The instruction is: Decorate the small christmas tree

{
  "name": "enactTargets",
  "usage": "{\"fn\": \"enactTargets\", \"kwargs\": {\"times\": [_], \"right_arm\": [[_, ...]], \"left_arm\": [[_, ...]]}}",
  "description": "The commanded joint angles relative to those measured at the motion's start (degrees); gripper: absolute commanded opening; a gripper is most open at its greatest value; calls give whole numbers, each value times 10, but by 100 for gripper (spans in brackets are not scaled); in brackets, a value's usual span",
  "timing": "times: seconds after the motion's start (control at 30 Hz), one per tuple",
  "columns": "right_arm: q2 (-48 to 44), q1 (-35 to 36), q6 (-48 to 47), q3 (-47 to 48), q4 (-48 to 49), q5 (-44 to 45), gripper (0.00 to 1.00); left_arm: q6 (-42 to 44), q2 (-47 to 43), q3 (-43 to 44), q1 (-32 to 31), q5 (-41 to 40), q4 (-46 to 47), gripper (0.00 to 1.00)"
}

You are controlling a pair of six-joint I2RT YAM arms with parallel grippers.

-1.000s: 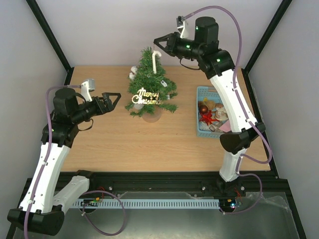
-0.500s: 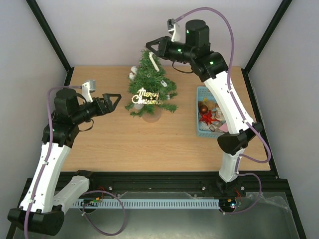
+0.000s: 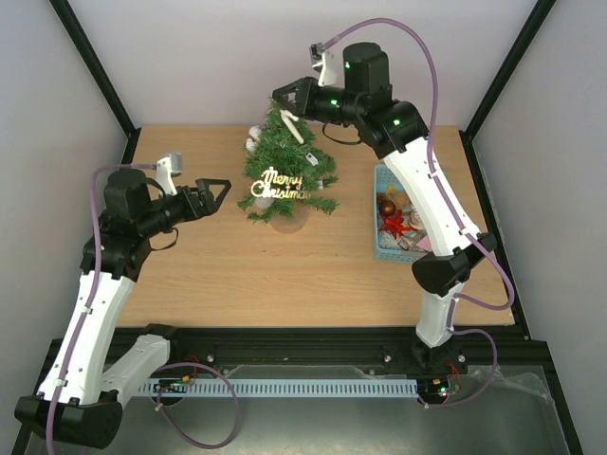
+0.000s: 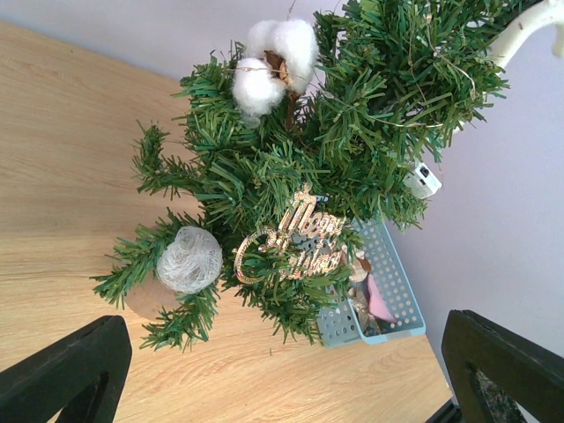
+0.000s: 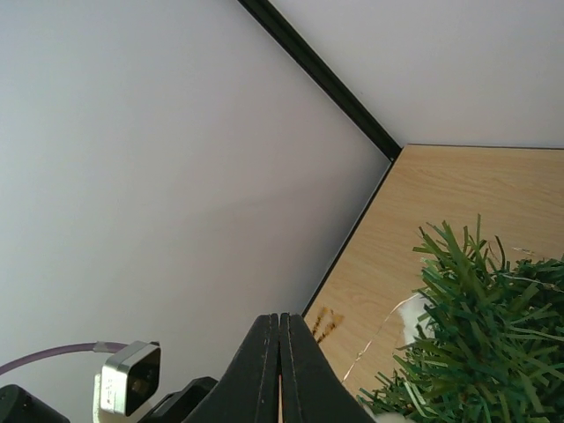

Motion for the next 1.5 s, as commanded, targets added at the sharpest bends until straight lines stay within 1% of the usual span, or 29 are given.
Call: {"fn": "enactTargets", "kwargs": {"times": [0.0, 0.7, 1.17, 1.47], "right_arm": [[-8, 10, -25, 16, -17, 8, 1], [9, 11, -29, 13, -16, 20, 1], [22, 12, -24, 23, 11, 42, 1], [23, 12, -37, 9, -9, 44, 1]], "left_arm": [[4, -9, -9, 3, 1, 0, 99], [2, -18, -10, 4, -1, -7, 99], [4, -18, -6, 4, -3, -11, 99], [5, -18, -9, 4, -4, -11, 99]]}}
